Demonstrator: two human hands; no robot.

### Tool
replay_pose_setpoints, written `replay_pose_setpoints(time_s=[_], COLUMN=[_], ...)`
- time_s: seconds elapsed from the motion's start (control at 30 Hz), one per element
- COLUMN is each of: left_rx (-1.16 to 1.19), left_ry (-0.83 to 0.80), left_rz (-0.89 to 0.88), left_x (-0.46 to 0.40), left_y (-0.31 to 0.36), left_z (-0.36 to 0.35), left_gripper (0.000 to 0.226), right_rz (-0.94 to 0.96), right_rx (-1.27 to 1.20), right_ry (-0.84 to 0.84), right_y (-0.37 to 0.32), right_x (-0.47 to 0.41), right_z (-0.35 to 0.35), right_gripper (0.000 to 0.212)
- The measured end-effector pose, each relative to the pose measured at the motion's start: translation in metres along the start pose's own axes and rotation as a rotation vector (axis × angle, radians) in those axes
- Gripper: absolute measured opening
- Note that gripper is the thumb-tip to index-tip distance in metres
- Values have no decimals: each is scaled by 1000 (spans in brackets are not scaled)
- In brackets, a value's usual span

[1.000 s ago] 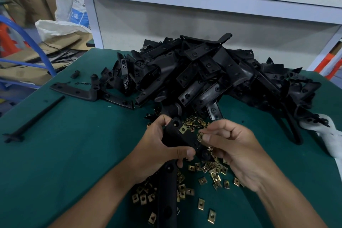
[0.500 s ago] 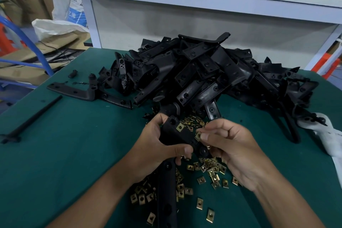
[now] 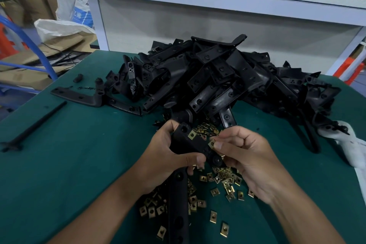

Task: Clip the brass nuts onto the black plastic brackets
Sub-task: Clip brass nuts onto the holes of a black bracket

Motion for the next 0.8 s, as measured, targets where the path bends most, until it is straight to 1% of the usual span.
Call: replay_pose_setpoints(time_s=[0.23, 0.33, 0.4, 0.5, 0.67, 0.8], left_rx=[5, 8, 14, 28, 17, 22], left_ry=[-8, -17, -15, -1, 3, 33], left_rz=[36, 47, 48, 45, 41, 12], left_x=[0, 1, 1, 1, 2, 3], left_y=[-1, -1, 0, 3, 3, 5], left_z=[-2, -2, -3, -4, -5, -4], left_gripper=[68, 60, 57, 59, 61, 60], right_rz=[7, 8, 16, 34, 100, 130], right_rx=[47, 91, 111, 138, 210, 161], right_ry=[-46, -101, -109, -102, -130, -166], right_y=[-1, -1, -2, -3, -7, -6], right_x=[0, 0, 0, 1, 3, 3], right_z=[4, 4, 5, 5, 5, 2], right_gripper=[17, 15, 16, 18, 14, 17])
Point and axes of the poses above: each hand's wrist, its own x-axis away from the middle knuckle, its own z-axis out of the back of the hand, y = z × x, the point moved 4 cm from there along -x, towards the middle knuckle, and after that the axes turned 3 degrees about -y, right-handed, at the moved point
